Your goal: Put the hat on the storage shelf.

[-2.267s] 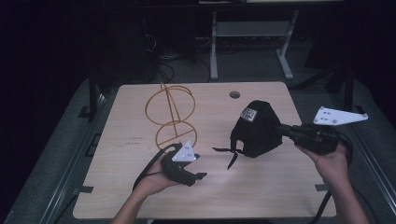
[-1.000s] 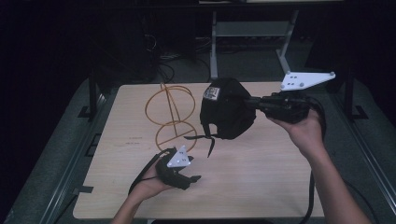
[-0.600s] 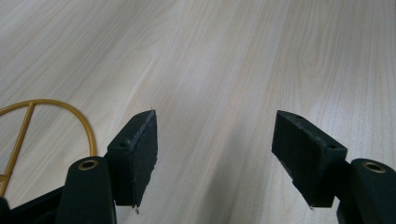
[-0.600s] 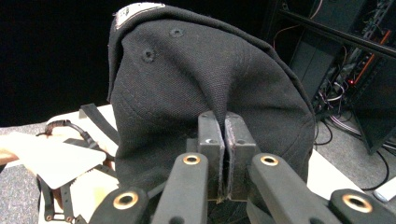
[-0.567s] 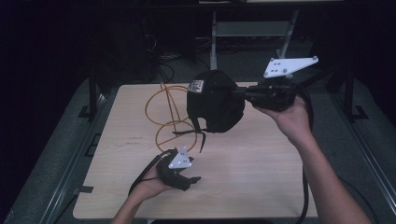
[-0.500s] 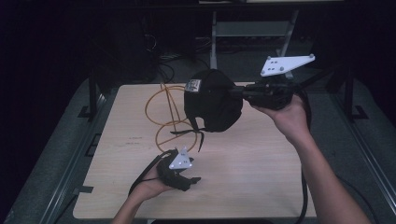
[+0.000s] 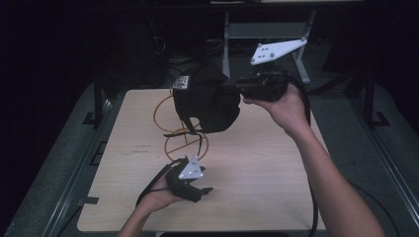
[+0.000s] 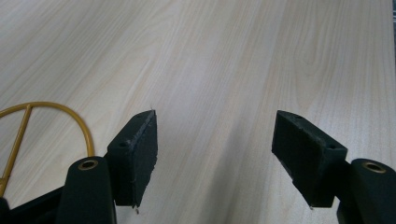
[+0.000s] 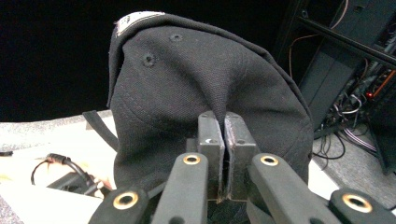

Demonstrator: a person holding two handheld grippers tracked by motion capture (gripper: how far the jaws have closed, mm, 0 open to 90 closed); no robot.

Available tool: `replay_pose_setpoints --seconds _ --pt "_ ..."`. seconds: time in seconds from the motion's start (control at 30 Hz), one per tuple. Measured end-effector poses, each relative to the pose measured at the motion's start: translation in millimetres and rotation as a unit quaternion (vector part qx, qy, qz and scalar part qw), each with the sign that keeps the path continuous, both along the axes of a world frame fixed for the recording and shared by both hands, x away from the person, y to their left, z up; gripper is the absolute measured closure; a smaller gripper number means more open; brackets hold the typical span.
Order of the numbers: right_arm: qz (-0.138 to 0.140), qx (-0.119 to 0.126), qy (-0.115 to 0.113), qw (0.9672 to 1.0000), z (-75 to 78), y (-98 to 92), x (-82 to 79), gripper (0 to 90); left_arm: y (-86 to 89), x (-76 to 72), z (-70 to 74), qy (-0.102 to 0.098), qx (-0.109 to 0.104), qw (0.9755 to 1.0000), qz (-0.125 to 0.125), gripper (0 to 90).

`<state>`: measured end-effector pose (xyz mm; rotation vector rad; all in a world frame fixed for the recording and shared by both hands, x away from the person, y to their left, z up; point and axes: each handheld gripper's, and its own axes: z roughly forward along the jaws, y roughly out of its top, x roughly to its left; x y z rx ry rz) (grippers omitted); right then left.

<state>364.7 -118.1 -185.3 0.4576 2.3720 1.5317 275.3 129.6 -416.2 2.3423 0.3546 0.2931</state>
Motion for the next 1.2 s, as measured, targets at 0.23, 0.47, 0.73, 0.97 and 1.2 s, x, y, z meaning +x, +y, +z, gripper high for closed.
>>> replay_pose_setpoints --seconds 0.23,0.47,0.73,0.97,1.2 --pt "0.006 -0.004 0.001 1.0000 7.5 24.6 8.8 86.9 -0.9 -0.1 -1.0 -0.002 0.004 1.0000 -0.004 31.1" --pt "0.017 -0.009 0.005 0.9998 13.8 53.2 20.9 86.9 1.4 -0.1 1.3 -0.001 -0.002 1.0000 -0.001 31.1" --pt "0.017 -0.023 0.013 0.9995 16.6 77.8 34.9 86.7 0.8 0.6 1.4 -0.007 -0.005 1.0000 -0.005 31.1" --pt "0.013 -0.023 0.020 0.9995 13.1 93.7 43.3 86.3 -0.1 -0.1 1.6 -0.007 -0.004 0.9999 -0.007 31.1" --pt "-0.001 -0.038 0.021 0.9991 7.8 111.6 50.6 85.9 -1.4 -0.7 0.9 -0.008 0.000 0.9999 -0.010 31.1"
